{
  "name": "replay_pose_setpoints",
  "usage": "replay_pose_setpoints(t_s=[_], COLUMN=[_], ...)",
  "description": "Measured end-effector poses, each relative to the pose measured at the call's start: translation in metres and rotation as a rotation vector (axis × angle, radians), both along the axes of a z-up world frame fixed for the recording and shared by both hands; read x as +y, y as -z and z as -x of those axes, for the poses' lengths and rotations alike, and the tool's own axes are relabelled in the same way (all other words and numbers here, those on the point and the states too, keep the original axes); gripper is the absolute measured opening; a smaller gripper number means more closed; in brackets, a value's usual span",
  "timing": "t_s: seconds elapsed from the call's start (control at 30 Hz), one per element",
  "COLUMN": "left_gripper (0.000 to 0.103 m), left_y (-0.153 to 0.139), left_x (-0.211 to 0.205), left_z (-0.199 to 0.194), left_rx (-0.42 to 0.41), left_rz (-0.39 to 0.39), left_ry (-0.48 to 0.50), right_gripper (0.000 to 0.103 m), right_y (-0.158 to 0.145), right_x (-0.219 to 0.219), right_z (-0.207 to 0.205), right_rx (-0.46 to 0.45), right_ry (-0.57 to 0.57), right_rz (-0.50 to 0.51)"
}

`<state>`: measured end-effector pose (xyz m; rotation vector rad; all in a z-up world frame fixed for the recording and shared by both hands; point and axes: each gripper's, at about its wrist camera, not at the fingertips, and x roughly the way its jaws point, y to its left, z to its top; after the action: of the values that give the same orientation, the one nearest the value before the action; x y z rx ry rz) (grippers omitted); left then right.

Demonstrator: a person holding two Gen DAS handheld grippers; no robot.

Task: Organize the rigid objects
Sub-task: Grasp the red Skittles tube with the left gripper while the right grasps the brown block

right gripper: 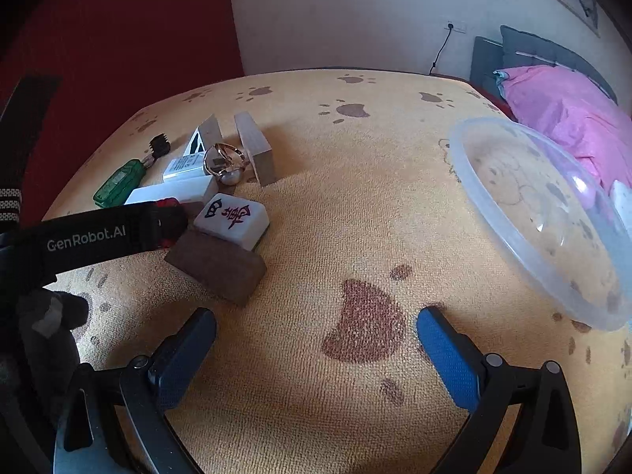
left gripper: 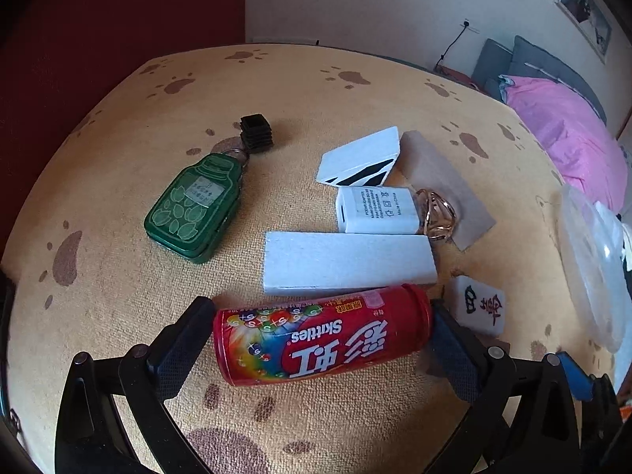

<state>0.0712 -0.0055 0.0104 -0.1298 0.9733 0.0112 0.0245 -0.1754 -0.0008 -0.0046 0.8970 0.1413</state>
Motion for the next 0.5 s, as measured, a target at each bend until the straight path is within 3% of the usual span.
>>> replay_pose_setpoints(t_s=[0.2, 0.23, 0.33, 0.5], left_gripper=[0.1, 0.095, 0.095, 0.095], left_y=[0.003, 0.001, -0.005, -0.011], left_x=[-0.004, -0.002, 0.011, 0.042], left_z=[-0.001, -0.001, -0.001, 0.017], left_rx=[0.019, 0.031, 0.089, 0.183], left_rz=[-0.076, -0.076, -0.025, -0.035], left_ry=[0.049, 0.051, 0.056, 0.015], right_gripper=[0.103, 0.103, 0.103, 0.103], right_y=[0.002, 0.002, 0.001, -0.005], right_x=[0.006, 0.006, 0.008, 0.012], right_z=[-0.001, -0.001, -0.003, -0.015], right_rx=[0.01, 0.012, 0.033, 0.196], right_ry=[-0.001, -0.001, 0.001, 0.054], right_rz=[0.049, 0.052, 0.061, 0.048])
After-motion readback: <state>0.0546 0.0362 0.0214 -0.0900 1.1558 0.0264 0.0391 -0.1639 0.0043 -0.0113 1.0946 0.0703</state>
